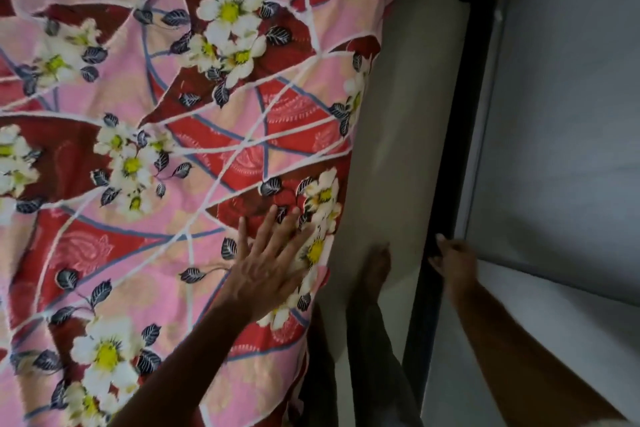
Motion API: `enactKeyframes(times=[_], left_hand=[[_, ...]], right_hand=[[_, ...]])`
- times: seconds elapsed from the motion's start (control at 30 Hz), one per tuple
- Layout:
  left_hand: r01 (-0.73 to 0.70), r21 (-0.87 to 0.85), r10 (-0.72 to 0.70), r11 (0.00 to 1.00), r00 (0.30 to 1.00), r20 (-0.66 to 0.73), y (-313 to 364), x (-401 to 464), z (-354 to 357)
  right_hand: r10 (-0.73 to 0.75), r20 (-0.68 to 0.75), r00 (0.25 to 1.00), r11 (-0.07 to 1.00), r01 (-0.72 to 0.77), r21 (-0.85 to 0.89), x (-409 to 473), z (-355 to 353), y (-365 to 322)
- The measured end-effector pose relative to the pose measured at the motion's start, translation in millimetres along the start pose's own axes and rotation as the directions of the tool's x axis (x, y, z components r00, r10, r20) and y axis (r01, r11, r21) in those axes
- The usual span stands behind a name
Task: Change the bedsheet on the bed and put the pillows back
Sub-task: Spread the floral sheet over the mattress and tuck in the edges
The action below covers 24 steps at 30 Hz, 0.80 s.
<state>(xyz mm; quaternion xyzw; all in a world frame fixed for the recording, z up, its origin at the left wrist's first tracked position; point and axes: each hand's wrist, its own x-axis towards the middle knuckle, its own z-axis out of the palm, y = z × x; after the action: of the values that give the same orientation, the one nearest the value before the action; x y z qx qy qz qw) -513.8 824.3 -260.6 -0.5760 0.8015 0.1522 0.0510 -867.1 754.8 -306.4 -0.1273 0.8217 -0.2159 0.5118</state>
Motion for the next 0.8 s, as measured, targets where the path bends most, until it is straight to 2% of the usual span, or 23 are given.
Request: enactKeyframes(times=[0.03, 0.1, 0.2, 0.23, 0.3, 0.43, 0.47, 0.53, 0.6, 0.73, 0.8], left_hand=[[0.0, 0.0, 0.0, 1.0, 1.0, 0.005, -2, 16, -3], [0.035, -0.008, -0.035, 0.999, 0.999, 0.002, -5, 50, -7], [0.13, -0.023, -0.129, 0.991, 0.991, 0.034, -6, 86, -10], [0.15, -0.025, -0.149, 0.988, 0.987, 0.052, -5, 92, -10], [0.17, -0.007, -0.169, 0.985, 0.982, 0.087, -2, 94, -11], [0.173, 0.013, -0.173, 0.985, 0.977, 0.125, -2, 94, -16], [0.175, 0.013, -0.175, 0.985, 0.976, 0.131, -1, 95, -18], [0.18, 0.011, -0.18, 0.984, 0.973, 0.143, 1, 95, -20], [0.18, 0.015, -0.18, 0.984, 0.974, 0.14, 2, 95, -21], [0.087, 0.014, -0.088, 0.996, 0.992, 0.092, 7, 102, -28], [0.026, 0.007, -0.027, 1.0, 0.997, 0.069, 13, 121, -36]], right_hand=[[0.023, 0.02, 1.0, 0.998, -0.022, -0.06, 7, -9, -2], [0.07, 0.216, 0.974, 0.994, -0.049, -0.101, 7, 1, -13], [0.066, 0.557, 0.828, 0.993, 0.001, -0.119, -13, 58, -37], [0.054, 0.641, 0.766, 0.991, 0.037, -0.129, -20, 79, -45], [0.047, 0.744, 0.667, 0.997, 0.017, -0.078, -32, 114, -58], [0.053, 0.729, 0.682, 0.979, -0.179, 0.096, -31, 132, -65], [0.069, 0.737, 0.672, 0.969, -0.221, 0.11, -28, 130, -64], [0.077, 0.792, 0.605, 0.957, -0.267, 0.111, -24, 126, -63], [0.046, 0.827, 0.56, 0.97, -0.224, 0.098, -21, 121, -69], [-0.098, 0.759, 0.643, 0.982, -0.06, 0.178, 13, 93, -69], [-0.075, 0.744, 0.664, 0.993, -0.021, 0.119, 32, 74, -66]])
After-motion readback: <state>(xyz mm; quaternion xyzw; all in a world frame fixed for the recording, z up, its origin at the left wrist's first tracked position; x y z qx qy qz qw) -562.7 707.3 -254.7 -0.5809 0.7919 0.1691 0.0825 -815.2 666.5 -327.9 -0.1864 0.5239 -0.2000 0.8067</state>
